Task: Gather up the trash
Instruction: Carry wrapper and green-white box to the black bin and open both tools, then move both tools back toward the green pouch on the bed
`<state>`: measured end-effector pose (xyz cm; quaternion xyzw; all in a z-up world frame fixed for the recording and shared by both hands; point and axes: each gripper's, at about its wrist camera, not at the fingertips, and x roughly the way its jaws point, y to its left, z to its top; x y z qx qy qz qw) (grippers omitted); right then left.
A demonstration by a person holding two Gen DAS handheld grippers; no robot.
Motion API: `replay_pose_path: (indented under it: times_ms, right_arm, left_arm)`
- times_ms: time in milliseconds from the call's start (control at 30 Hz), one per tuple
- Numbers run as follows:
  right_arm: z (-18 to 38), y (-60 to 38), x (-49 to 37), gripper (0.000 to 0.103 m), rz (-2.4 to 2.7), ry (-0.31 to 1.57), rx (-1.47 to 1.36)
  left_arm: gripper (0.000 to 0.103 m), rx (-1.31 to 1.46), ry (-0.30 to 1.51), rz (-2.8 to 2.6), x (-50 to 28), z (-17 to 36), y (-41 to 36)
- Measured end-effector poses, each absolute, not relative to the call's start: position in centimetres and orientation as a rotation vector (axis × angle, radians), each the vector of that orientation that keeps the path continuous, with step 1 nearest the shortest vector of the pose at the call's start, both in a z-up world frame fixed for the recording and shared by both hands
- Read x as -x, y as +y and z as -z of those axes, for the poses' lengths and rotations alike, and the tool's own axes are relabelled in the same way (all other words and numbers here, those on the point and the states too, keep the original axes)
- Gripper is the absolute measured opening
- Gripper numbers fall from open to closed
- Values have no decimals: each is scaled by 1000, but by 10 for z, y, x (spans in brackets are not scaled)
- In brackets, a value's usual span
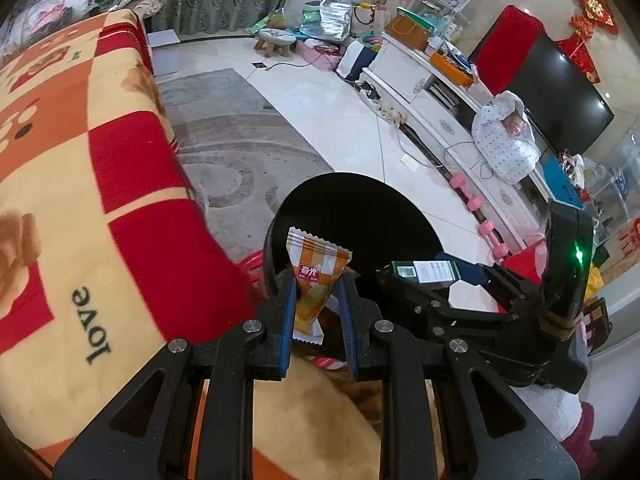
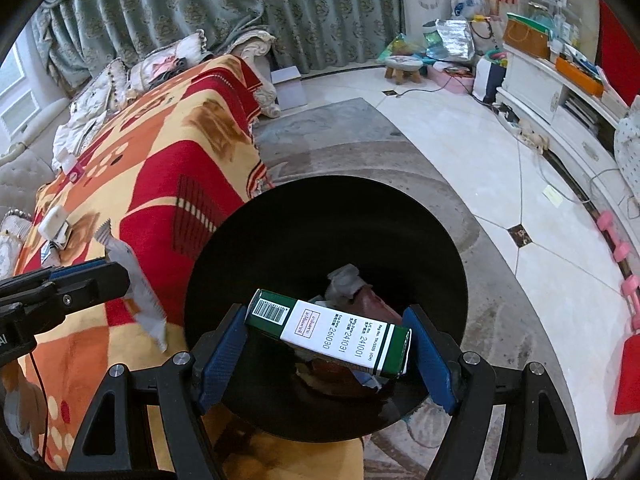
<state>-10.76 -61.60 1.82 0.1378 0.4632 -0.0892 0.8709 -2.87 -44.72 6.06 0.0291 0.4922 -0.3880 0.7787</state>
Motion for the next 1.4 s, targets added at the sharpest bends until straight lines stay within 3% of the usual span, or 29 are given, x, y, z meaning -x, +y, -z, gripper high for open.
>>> replay_pose_path:
  times_ms: [400, 533, 1400]
  right_arm:
    - [-10, -627, 106, 77, 206, 989, -309]
    - [-6, -628, 105, 78, 208, 1002, -304]
    - [-26, -565, 88, 82, 100, 980, -224]
  left_arm:
    - [20, 30, 1095, 878, 15, -58, -457]
    - [34, 42, 1097, 886, 13, -60, -455]
    - [34, -33, 1058, 630, 16, -51, -368]
